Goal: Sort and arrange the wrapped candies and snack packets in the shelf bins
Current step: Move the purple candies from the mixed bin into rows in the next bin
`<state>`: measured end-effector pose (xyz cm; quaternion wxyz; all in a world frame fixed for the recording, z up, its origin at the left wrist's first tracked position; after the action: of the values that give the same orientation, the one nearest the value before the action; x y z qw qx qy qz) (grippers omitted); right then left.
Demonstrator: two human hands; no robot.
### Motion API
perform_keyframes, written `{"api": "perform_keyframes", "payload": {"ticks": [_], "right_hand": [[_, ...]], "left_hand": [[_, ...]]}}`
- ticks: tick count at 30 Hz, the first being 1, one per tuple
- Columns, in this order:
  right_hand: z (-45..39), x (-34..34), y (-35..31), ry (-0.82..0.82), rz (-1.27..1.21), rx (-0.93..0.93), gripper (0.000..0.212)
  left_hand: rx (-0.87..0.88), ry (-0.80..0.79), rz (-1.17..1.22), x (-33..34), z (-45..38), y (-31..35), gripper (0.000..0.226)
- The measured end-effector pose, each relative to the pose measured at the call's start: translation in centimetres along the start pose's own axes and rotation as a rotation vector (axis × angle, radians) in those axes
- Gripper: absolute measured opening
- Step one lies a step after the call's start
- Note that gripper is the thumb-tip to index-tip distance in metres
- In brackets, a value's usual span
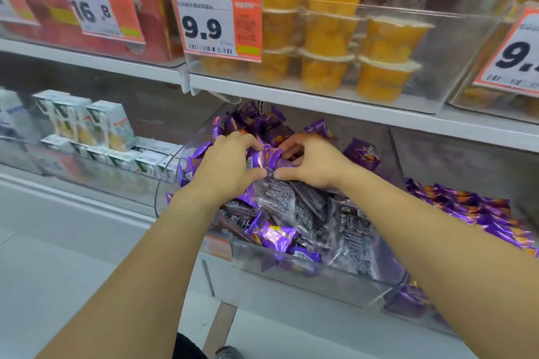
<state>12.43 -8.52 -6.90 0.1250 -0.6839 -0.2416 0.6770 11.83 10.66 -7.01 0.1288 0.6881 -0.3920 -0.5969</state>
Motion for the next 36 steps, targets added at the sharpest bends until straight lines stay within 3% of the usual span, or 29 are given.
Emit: {"api": "perform_keyframes", "payload": {"ticks": [5,10,13,17,20,23,27,31,33,36], "right_hand": [[0.8,-0.2,-0.5,0.056,-0.021,0.032,0.035],[3.2,-1.1,-1.6,0.177,-0.096,0.074,0.039],[6.5,-1.8,-2.5,0.246,-0.240,0.081,0.045],[12.1,-3.8,-2.7,0.300,-0.656,0.105,0.053],[15.6,-5.4,-1.3,0.351,-0.821,0.097,0.057],[18.2,-6.8,1.1,0.361,-0.948,0.127,0.056],[21.4,-7.7,3.9,0.341,-1.081,0.185,0.047],[24.7,-7.8,6.8,0.323,-1.292,0.271,0.058],[26.0,-8.0,8.1,0.346,-1.418,0.314,0.062],[26.9,-8.8,9.4,0.425,-1.415,0.328,0.056]], "left_hand": [[0.010,0.111,0.150,-0.2,0.6,0.2,0.031],[0.015,0.165,0.226,-0.5,0.7,0.4,0.023],[-0.017,0.177,0.450,-1.2,1.5,2.1,0.025],[-0.200,0.046,0.977,-1.2,3.6,6.4,0.027],[-0.251,-0.086,1.132,0.0,4.2,9.5,0.029],[-0.317,-0.174,1.197,1.9,4.1,12.2,0.024],[-0.270,-0.206,1.141,4.9,3.9,15.2,0.011],[-0.273,-0.271,1.170,7.8,4.5,18.4,0.008],[-0.258,-0.273,1.164,9.2,5.1,19.9,0.007],[-0.257,-0.297,1.174,10.7,6.0,21.6,0.010]]}}
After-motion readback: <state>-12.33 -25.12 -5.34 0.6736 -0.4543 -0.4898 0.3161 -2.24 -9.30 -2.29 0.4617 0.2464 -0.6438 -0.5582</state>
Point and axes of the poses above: each hand's wrist, its own z-axis away from the middle knuckle, its own x-axis out of the palm, y = z × x, the point moved 1 cm from there along -z, towards the middle knuckle, and after that the axes turned 11 degrees about z, right-handed, at the moved point
